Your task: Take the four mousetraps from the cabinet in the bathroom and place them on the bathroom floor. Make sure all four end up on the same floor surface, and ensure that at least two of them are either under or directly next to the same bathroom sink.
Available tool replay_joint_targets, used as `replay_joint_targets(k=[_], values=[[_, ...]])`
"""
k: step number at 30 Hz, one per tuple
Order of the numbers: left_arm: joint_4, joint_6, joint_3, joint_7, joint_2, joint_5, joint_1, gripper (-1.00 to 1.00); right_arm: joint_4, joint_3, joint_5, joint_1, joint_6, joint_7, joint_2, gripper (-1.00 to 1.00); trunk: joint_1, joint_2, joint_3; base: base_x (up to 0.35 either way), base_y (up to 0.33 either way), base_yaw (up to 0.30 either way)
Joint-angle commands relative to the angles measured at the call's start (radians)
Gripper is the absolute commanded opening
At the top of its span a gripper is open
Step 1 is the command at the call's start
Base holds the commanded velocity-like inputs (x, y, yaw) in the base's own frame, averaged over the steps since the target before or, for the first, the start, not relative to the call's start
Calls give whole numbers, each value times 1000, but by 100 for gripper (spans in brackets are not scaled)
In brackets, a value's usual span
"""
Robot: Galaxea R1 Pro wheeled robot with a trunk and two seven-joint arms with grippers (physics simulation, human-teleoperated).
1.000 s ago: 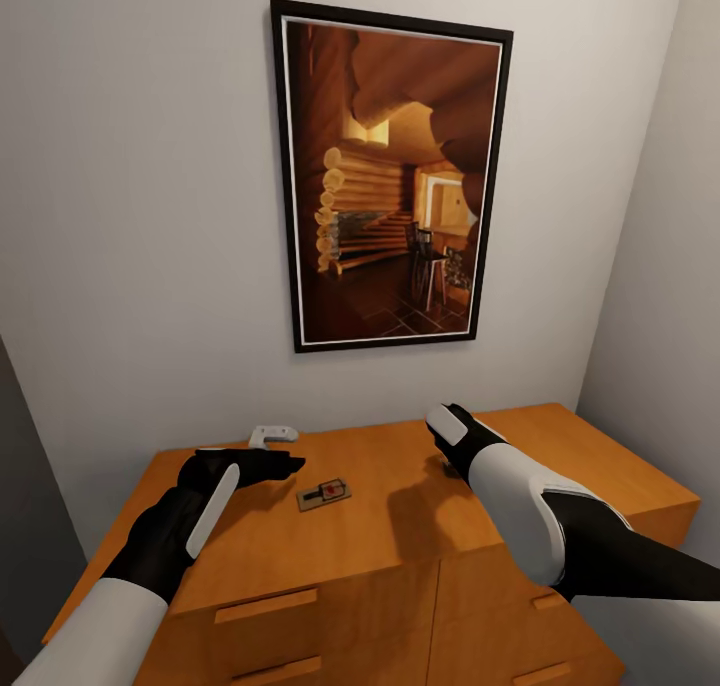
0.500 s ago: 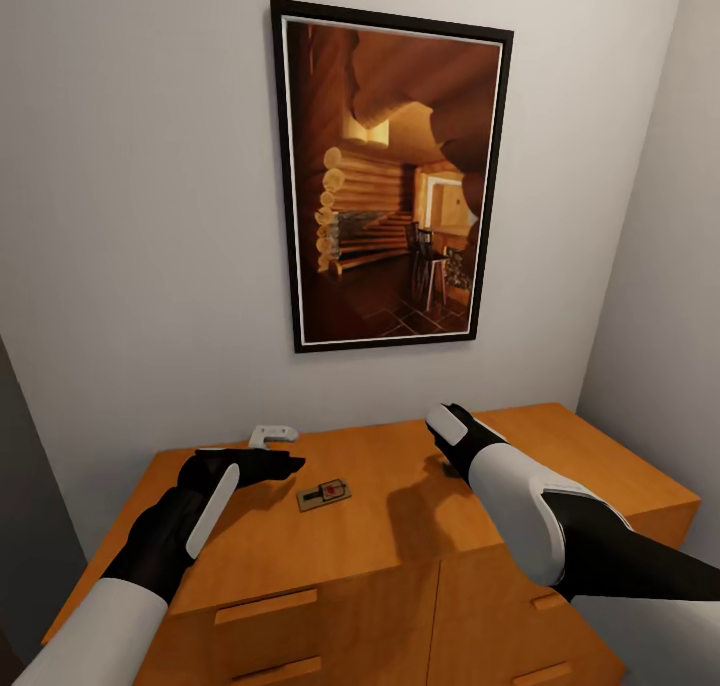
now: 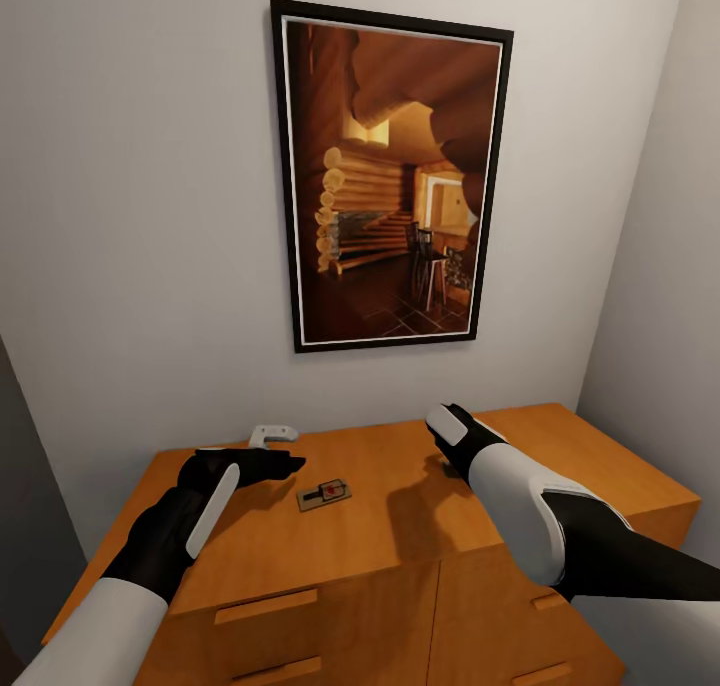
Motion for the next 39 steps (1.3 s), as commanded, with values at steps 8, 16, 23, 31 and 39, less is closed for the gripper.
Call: replay_joint_targets(k=[8, 16, 23, 31, 39], values=[[-1, 4, -1, -4, -2, -3, -1, 100, 3, -8, 8, 0, 2, -3, 1, 100, 0, -1, -1, 0, 0, 0], [-1, 4, -1, -4, -5, -4, -1, 100, 9, -8, 8, 0, -13, -3, -1, 100, 0, -1, -1, 0, 0, 0], [-1, 3, -1, -4, -10, -4, -1, 100, 12, -9, 7, 0, -27, -3, -2, 100, 0, -1, -1, 0, 0, 0], [-1, 3, -2, -4, -11, -4, -1, 100, 41, -9, 5, 0, -48, 0, -3, 100, 0, -1, -1, 0, 0, 0], [-1, 4, -3, -4, -11, -4, -1, 100, 67, -9, 5, 0, -78, 7, -4, 100, 0, -1, -1, 0, 0, 0]])
